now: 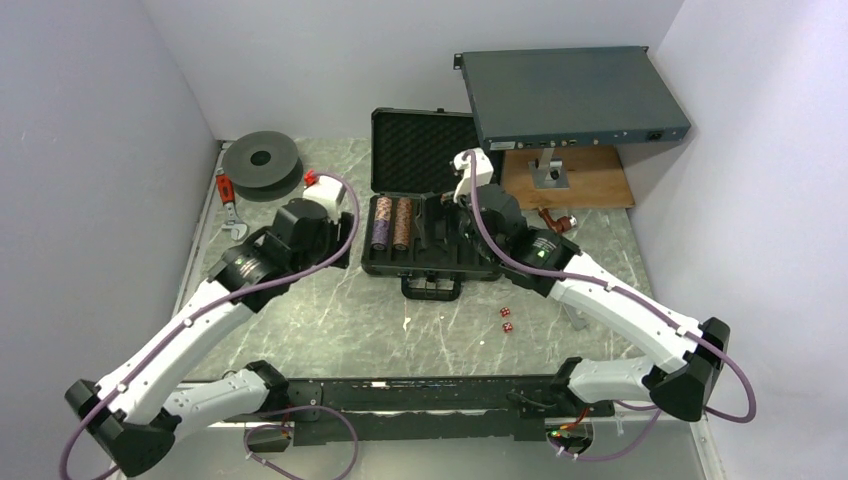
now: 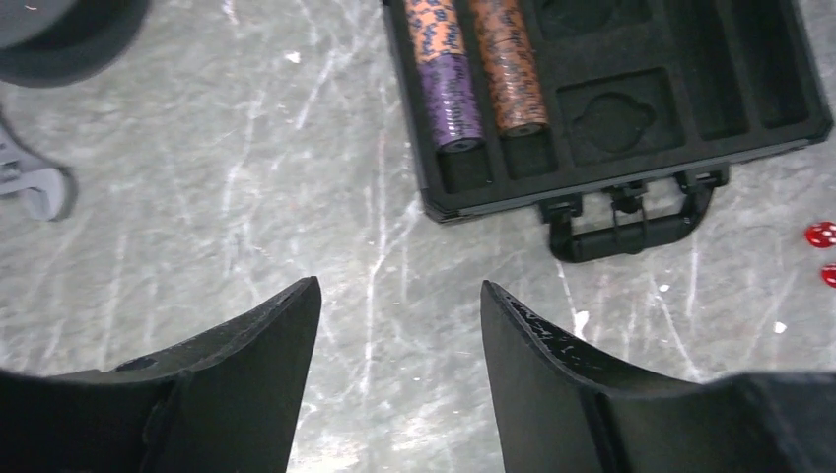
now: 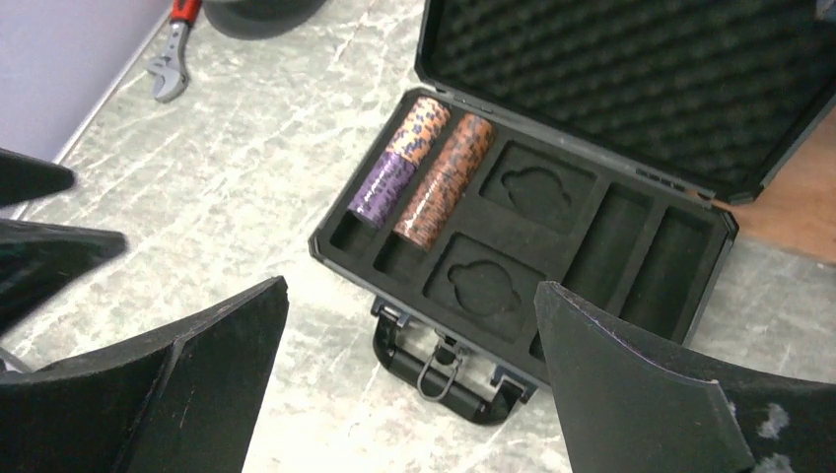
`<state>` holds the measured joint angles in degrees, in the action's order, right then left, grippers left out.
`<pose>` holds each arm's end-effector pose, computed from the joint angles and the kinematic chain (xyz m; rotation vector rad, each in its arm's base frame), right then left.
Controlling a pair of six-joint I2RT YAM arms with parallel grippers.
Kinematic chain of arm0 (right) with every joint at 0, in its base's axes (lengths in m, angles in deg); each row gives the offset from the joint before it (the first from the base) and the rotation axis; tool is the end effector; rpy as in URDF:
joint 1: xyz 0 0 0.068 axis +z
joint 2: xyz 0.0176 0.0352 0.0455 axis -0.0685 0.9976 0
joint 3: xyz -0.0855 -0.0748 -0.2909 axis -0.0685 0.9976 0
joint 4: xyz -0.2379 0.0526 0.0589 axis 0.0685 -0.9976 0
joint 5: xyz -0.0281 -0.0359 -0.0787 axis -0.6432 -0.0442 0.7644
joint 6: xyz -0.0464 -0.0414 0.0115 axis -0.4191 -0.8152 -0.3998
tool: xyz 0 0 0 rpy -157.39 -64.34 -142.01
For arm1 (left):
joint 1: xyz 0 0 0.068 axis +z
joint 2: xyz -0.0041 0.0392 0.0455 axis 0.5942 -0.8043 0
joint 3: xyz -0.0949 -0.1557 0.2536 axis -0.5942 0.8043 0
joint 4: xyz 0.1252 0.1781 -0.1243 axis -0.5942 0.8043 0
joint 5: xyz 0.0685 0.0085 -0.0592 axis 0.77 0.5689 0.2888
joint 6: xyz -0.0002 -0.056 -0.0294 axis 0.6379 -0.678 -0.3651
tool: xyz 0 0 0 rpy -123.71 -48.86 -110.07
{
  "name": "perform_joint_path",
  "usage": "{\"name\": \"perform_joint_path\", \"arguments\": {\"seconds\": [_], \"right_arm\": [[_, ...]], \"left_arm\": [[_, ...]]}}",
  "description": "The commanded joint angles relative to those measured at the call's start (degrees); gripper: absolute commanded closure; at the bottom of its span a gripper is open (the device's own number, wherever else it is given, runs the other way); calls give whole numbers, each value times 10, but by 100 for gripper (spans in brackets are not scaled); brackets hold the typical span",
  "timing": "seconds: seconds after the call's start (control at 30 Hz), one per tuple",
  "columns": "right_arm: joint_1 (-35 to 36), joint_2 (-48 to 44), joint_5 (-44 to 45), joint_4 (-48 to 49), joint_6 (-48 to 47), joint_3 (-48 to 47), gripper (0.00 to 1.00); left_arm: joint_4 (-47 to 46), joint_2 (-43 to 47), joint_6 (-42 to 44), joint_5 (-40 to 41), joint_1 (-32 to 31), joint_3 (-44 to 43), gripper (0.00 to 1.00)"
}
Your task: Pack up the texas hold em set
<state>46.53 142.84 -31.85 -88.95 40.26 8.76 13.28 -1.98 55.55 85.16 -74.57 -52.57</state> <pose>0.1796 0.1917 0.4176 -0.3252 1.9048 0.4640 0.1544 -0.1024 0.3828 0.2377 2.1585 -0.2098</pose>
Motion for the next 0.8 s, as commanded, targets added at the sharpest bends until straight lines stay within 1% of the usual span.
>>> {"name": "perform_joint_path", "arguments": {"seconds": [0.0,0.17,0.37,0.5,0.77], "right_arm": [[2,-34,24,-57,37,14,0],[3,-57,43,-111,72,40,0],[3,-90,67,-148,108,93,0],[2,-83,89,-192,148,114,0],[-14,-71,84,-211,185,165,2]], "left_arm": [[36,40,59,58,8,4,31],[26,84,89,100,18,38,24],[-17,129,87,92,25,110,22],[-10,139,81,99,25,113,20],[-16,147,83,89,28,120,19]]}}
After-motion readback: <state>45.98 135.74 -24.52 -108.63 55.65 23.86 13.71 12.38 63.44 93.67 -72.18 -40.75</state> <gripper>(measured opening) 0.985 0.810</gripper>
